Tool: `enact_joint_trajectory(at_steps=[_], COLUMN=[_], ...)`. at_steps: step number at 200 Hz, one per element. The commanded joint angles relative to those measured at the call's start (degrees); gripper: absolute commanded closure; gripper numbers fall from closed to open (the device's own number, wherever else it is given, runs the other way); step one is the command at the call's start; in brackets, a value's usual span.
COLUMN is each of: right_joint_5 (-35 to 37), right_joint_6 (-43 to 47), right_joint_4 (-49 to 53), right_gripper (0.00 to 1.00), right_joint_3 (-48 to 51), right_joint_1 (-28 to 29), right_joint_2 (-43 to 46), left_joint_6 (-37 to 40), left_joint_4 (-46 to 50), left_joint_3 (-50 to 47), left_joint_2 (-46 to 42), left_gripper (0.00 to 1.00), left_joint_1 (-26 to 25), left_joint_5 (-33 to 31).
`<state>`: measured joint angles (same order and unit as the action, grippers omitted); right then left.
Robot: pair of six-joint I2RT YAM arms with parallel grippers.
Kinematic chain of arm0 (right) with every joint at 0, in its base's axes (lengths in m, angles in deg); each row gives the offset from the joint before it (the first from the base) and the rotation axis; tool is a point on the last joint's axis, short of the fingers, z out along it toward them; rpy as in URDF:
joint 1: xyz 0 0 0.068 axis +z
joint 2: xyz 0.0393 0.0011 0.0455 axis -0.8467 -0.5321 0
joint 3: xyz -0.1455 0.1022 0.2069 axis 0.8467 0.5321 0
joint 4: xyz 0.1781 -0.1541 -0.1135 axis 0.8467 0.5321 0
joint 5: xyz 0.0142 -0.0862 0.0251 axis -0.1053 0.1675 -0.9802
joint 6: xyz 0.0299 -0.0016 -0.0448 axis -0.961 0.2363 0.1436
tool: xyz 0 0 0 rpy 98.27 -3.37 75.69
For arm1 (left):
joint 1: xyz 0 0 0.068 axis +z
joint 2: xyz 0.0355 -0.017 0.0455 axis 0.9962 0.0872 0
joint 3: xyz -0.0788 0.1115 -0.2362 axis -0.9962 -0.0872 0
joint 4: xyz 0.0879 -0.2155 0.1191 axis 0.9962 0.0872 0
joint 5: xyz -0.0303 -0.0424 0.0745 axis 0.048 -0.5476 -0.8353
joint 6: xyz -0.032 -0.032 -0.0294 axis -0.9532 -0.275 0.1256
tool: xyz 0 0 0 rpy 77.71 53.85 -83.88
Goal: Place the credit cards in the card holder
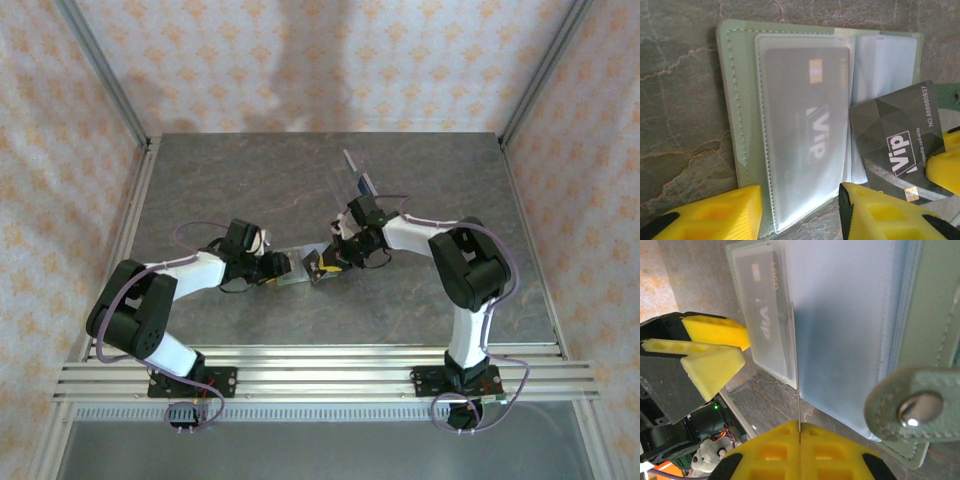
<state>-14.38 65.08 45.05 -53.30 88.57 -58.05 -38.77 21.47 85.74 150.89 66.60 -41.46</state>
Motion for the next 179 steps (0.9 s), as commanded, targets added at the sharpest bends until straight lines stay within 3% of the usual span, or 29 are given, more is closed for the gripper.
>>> enact_joint_trajectory(at_steps=[1, 34, 60, 113, 179], right_joint_5=[-2.56, -3.83, -3.47, -4.55, -4.07], right_joint_6=[-0.27, 2.91, 4.72, 8.37, 11.04], right_joint_4=[-2.09, 0.31, 1.87, 2.31, 5.91], right_gripper=[1.00, 1.00, 1.00, 1.00, 1.00], right_joint_3=[-1.32, -3.30, -4.30, -5.44, -8.31], right_joint_1=[0.40, 1.35, 1.36, 1.36, 0.92], right_joint_2=[-2.44, -3.36, -4.17, -3.43, -4.33], left_joint_6=[2.16, 2.32, 4.26, 6.37, 5.89], left_joint_4=[1.68, 1.42, 7.48, 11.07, 12.46], left_joint_3=[1.06, 0.21, 2.63, 4.49, 5.84], left_joint_2=[0.60, -2.19, -2.45, -3.84, -4.90], left_gripper=[0.55, 0.58, 0.59, 0.60, 0.56], left_joint_1=[-0.24, -0.24, -0.24, -0.06, 0.20], left_joint_5=[-1.85, -4.09, -6.76, -10.33, -14.11])
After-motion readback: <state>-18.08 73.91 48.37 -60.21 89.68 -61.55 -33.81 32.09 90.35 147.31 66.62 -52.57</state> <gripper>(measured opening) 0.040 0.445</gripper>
